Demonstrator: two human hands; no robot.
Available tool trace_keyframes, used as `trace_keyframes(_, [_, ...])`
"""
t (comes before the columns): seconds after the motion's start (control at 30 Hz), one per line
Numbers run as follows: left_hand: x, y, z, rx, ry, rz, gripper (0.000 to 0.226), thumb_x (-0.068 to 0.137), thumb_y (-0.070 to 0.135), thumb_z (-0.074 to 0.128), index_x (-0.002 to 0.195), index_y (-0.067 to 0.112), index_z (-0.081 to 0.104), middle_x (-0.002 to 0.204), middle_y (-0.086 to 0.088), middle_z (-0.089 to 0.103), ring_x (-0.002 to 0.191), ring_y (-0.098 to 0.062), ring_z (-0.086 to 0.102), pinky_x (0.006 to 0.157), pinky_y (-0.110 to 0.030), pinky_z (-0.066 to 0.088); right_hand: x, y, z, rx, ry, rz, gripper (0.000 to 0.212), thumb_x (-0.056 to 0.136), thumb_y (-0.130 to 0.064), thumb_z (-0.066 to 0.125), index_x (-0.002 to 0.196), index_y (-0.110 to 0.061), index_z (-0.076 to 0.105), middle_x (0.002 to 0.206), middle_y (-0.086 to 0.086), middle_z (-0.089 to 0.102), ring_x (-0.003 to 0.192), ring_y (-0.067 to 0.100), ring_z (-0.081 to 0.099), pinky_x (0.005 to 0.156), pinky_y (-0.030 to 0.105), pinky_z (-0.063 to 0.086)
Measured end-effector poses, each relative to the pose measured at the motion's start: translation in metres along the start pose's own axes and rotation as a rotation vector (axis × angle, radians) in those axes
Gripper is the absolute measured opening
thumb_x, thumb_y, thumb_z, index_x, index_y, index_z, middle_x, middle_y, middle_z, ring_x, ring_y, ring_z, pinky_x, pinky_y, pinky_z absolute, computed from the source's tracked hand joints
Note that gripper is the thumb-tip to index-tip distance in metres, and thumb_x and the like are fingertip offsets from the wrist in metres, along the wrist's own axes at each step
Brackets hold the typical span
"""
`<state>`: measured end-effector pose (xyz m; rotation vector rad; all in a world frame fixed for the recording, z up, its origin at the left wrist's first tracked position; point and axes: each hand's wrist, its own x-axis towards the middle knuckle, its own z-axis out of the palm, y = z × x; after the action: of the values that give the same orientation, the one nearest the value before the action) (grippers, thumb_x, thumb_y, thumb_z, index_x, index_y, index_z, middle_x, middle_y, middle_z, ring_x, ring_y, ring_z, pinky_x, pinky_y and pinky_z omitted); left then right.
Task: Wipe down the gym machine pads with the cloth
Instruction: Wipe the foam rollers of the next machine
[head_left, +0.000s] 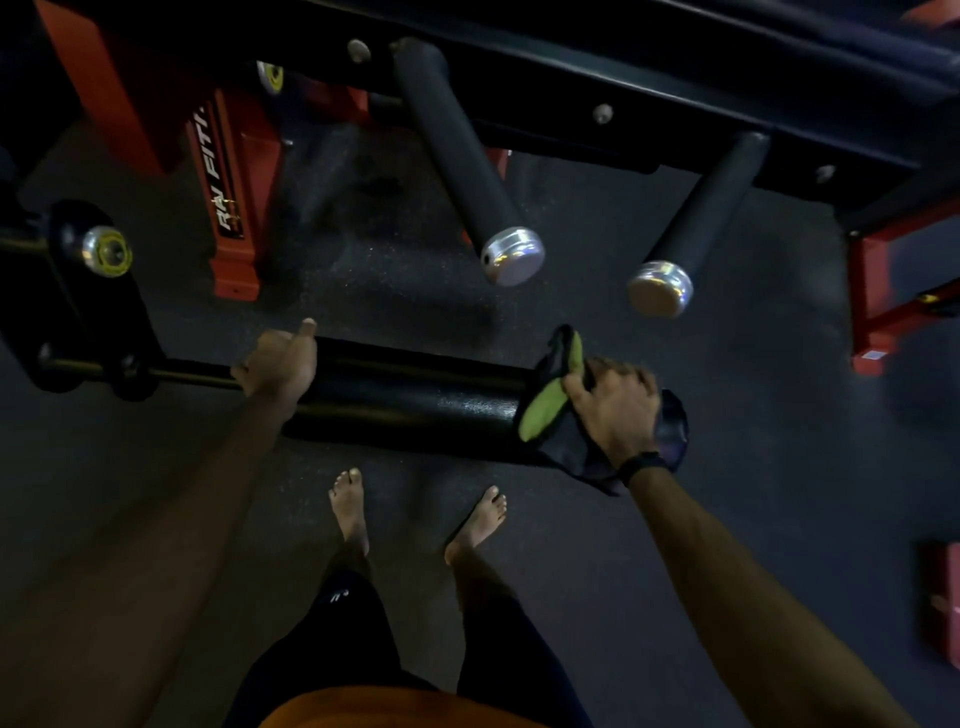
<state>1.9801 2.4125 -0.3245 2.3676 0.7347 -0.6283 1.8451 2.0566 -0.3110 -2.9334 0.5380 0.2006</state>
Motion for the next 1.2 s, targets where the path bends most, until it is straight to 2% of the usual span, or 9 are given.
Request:
trace_keyframes(0.07, [0.001,-0.002,0.005,0.09,0.015,0.016,0.061,0.102,0.054,0.037,0.123,0.003,0.064,0.134,-0.023,0.058,0.131,-0.04,0.046,0.117,-0.049,0.018,-0.005,0.026,0.002,0.006,0.056,0.048,0.04,0.089,-0.046,0.041,0.081,-0.016,0.065,0.088,0.009,0.071,0.087,0.032,0.064,0.094,0.043,0.042])
trace_keyframes(0.23, [-0.006,-0.003,0.006,0.109,0.111,0.049,0.06,0.101,0.052,0.042,0.123,0.001,0.066,0.129,-0.026,0.06,0.127,-0.041,0.05,0.117,-0.046,0.02,-0.022,0.039,0.007,0.051,0.16,0.195,0.052,0.094,-0.049,0.038,0.104,-0.01,0.071,0.112,0.013,0.07,0.112,0.034,0.059,0.111,0.056,0.033])
trace_keyframes(0.4, [-0.012,-0.016,0.014,0.065,0.249,0.209,0.043,0.101,0.039,0.051,0.114,0.004,0.073,0.111,-0.028,0.068,0.112,-0.044,0.057,0.11,-0.048,0.028,-0.049,0.008,0.015,0.033,0.108,0.336,0.07,0.092,-0.07,0.041,0.136,-0.019,0.058,0.148,0.011,0.049,0.146,0.033,0.031,0.117,0.061,-0.006])
trace_keyframes(0.5, [-0.011,-0.025,0.018,-0.044,0.33,0.295,0.038,0.094,0.034,0.053,0.104,0.006,0.077,0.094,-0.025,0.073,0.099,-0.041,0.063,0.105,-0.047,0.032,-0.033,0.015,0.009,-0.013,0.044,0.364,0.067,0.09,-0.074,0.034,0.123,-0.024,0.063,0.137,0.004,0.054,0.139,0.031,0.036,0.11,0.072,0.013])
trace_keyframes(0.63, [-0.016,-0.02,0.016,-0.093,0.371,0.323,0.026,0.096,0.024,0.06,0.103,0.006,0.077,0.092,-0.024,0.073,0.097,-0.038,0.065,0.102,-0.042,0.032,0.028,0.046,-0.006,0.057,-0.256,0.595,0.069,0.086,-0.076,0.043,0.12,-0.022,0.068,0.129,0.014,0.061,0.124,0.039,0.05,0.103,0.06,0.034])
trace_keyframes(0.73, [-0.017,-0.022,0.016,-0.094,0.378,0.317,0.024,0.096,0.024,0.06,0.103,0.008,0.077,0.095,-0.021,0.074,0.099,-0.034,0.064,0.105,-0.041,0.031,0.049,0.062,-0.002,0.058,-0.409,0.597,0.078,0.082,-0.079,0.048,0.129,-0.019,0.063,0.129,0.017,0.062,0.12,0.041,0.056,0.098,0.049,0.041])
trace_keyframes(0.87, [-0.013,-0.036,0.021,-0.121,0.355,0.361,0.035,0.097,0.036,0.051,0.11,0.013,0.075,0.104,-0.014,0.074,0.111,-0.03,0.061,0.114,-0.046,0.025,0.037,0.051,-0.003,0.031,-0.309,0.583,0.073,0.091,-0.071,0.046,0.128,-0.011,0.062,0.132,0.023,0.059,0.123,0.043,0.052,0.107,0.053,0.033])
trace_keyframes(1.0, [-0.008,-0.054,0.028,-0.196,0.338,0.472,0.037,0.099,0.039,0.049,0.115,0.014,0.071,0.11,-0.007,0.073,0.112,-0.026,0.062,0.118,-0.054,0.021,0.017,0.039,-0.008,0.001,-0.238,0.489,0.076,0.086,-0.073,0.031,0.121,-0.017,0.068,0.13,0.023,0.06,0.125,0.043,0.05,0.109,0.059,0.028])
trace_keyframes(1.2, [-0.007,-0.065,0.033,-0.276,0.369,0.572,0.047,0.1,0.042,0.043,0.12,0.009,0.069,0.113,-0.008,0.071,0.111,-0.028,0.061,0.121,-0.055,0.017,0.01,-0.037,0.005,-0.074,-0.12,0.19,0.066,0.089,-0.067,0.026,0.102,-0.02,0.069,0.106,0.013,0.07,0.103,0.036,0.062,0.098,0.051,0.04])
